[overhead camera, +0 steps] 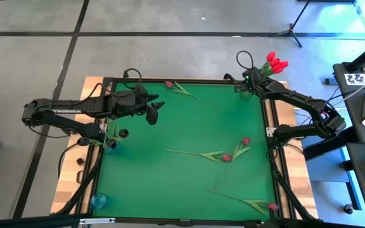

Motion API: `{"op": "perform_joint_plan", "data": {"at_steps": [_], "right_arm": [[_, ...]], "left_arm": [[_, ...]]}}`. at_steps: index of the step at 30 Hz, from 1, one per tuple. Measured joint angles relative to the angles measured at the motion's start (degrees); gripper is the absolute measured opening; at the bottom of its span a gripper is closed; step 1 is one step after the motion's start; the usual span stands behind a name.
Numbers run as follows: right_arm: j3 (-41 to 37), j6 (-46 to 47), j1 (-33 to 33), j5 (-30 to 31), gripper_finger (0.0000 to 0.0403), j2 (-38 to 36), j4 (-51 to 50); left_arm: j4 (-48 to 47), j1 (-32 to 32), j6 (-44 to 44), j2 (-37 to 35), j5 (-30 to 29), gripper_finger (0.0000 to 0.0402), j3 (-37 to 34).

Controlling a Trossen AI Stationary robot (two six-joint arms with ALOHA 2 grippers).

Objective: Sort flowers into vase by color
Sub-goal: Adjust the green vase on the top right of the table

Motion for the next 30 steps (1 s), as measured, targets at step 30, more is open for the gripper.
{"op": "perform_joint_plan", "data": {"at_steps": [30], "right_arm": [[0.4, 1.5, 0.0, -5.4, 0.0322, 0.2, -2.9]], "left_arm": [[-0.2, 0.0, 0.1, -1.1, -0.8, 0.0218, 0.0]]}}
